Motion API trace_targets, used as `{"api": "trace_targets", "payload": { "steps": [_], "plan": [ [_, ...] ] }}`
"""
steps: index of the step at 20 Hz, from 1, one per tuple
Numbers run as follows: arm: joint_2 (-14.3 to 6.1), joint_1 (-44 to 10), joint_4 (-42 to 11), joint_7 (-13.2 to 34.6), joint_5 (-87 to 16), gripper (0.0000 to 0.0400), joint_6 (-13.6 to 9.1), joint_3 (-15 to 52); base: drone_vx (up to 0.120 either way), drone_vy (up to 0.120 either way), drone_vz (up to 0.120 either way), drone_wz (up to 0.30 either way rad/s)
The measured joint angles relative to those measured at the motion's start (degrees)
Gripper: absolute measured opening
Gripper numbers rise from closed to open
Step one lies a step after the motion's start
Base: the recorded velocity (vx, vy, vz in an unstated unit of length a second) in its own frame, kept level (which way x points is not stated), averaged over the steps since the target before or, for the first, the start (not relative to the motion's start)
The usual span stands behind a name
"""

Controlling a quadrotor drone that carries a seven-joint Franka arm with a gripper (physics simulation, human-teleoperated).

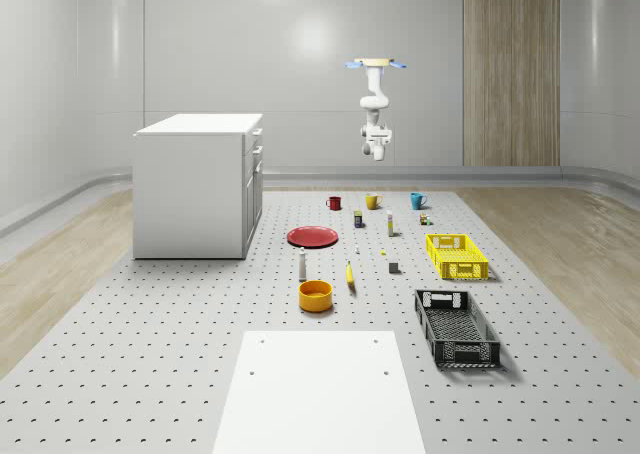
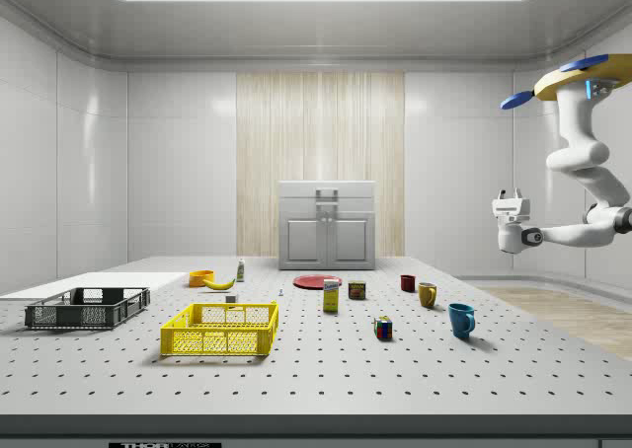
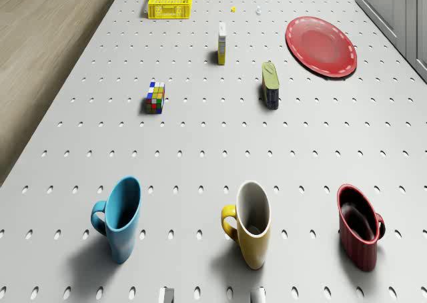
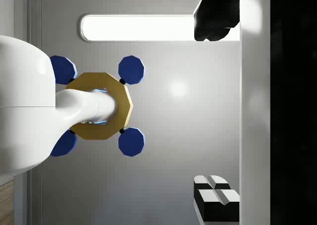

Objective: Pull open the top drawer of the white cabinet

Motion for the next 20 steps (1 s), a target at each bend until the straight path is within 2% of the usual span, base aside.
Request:
{"api": "trace_targets", "payload": {
  "steps": [4,10,15,20],
  "plan": [
    [0.72,-0.11,4.85,-0.07,0.04,0.0332,-3.95,0.06,0.000,0.000,0.000,0.000],
    [3.06,-0.23,11.83,-0.12,0.09,0.0311,-8.32,0.13,0.000,0.000,0.000,0.000],
    [4.36,-0.29,15.24,-0.14,0.11,0.0307,-10.21,0.17,0.000,0.000,0.000,0.000],
    [4.83,-0.35,16.57,-0.16,0.13,0.0305,-10.85,0.20,0.000,0.000,0.000,0.000]
  ]
}}
